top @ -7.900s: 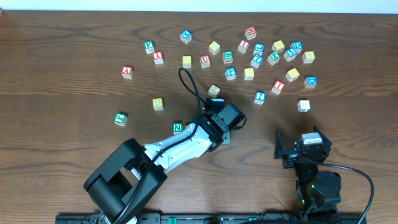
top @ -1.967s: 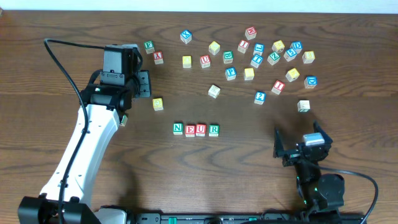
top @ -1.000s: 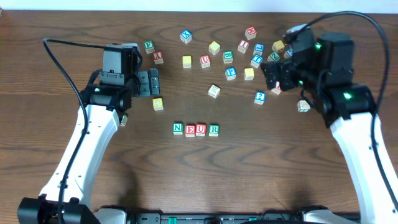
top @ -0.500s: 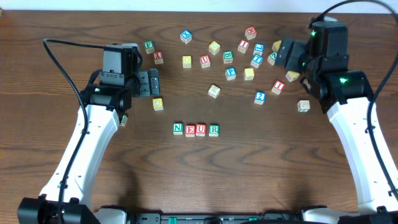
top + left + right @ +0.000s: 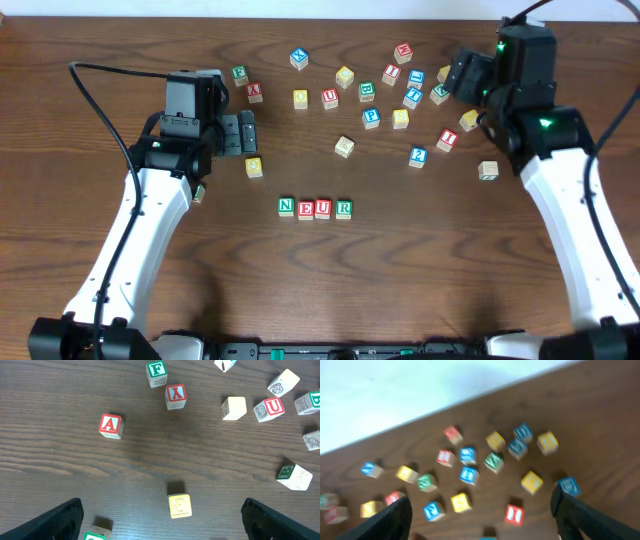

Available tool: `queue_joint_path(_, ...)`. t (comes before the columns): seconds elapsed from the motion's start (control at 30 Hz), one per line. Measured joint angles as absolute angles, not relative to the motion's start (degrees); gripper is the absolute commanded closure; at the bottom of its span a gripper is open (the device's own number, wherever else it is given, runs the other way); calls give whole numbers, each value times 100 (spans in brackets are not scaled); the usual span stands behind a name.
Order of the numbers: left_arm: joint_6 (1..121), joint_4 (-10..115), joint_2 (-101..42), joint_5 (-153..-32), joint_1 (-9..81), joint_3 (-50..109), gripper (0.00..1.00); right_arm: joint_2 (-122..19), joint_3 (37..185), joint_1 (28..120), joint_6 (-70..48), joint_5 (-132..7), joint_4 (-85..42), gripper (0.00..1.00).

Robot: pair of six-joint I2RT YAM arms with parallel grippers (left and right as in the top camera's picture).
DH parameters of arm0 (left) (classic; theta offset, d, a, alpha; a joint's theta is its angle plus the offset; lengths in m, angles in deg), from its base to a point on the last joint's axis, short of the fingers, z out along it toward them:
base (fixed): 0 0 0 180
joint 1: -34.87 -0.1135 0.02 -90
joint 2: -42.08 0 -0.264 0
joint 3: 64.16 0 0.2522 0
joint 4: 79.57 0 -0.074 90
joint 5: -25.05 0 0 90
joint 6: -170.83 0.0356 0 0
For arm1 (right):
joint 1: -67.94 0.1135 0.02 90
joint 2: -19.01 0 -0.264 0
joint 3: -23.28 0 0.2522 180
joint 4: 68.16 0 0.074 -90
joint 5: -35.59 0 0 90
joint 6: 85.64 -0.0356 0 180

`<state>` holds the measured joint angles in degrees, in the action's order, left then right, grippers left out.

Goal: Spell out NEURIPS
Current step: 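Move the right gripper out over the scattered blocks, then lower the right gripper around the red I block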

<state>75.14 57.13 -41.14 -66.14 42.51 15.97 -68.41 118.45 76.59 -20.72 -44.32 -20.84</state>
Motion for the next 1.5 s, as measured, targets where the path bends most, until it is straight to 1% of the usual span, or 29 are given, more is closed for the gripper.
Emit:
queue_joint_path(0.13, 7514, 5711, -4114, -6614, 4251, 1597, 1, -7381, 11845, 7722, -2463, -4096, -1892, 15)
queue_joint_path(0.37, 7514, 5713, -4114, -6614, 4251, 1597, 1, -8231, 11845, 8183, -3191, -3385, -1671, 16)
queue_joint_path(0.53, 7514, 5711, -4114, -6611, 4251, 1597, 1, -8283, 11845, 8303, -3774, -2935, -1568, 15)
queue_joint_path(0.63, 7514, 5713, -4114, -6614, 4251, 1597, 1, -8283, 11845, 8310, -4120, -2664, -1450, 12)
queue_joint_path(0.73, 7514, 5713, -4114, -6614, 4251, 1597, 1, -8283, 11845, 8310, -4321, -2504, -1426, 9)
queue_joint_path(0.83, 7514, 5713, -4114, -6614, 4251, 1597, 1, -8283, 11845, 8310, -4413, -2498, -1339, 8)
queue_joint_path(1.1, 7514, 5713, -4110, -6611, 4251, 1597, 1, -8342, 11845, 8310, -4513, -2760, -1210, 14)
queue_joint_path(1.37, 7514, 5713, -4110, -6611, 4251, 1597, 0, -8902, 11849, 8310, -4631, -2946, -831, 19)
queue_joint_path(1.5, 7514, 5713, -4107, -6611, 4251, 1597, 1, -8926, 11867, 8288, -4655, -3206, -493, 25)
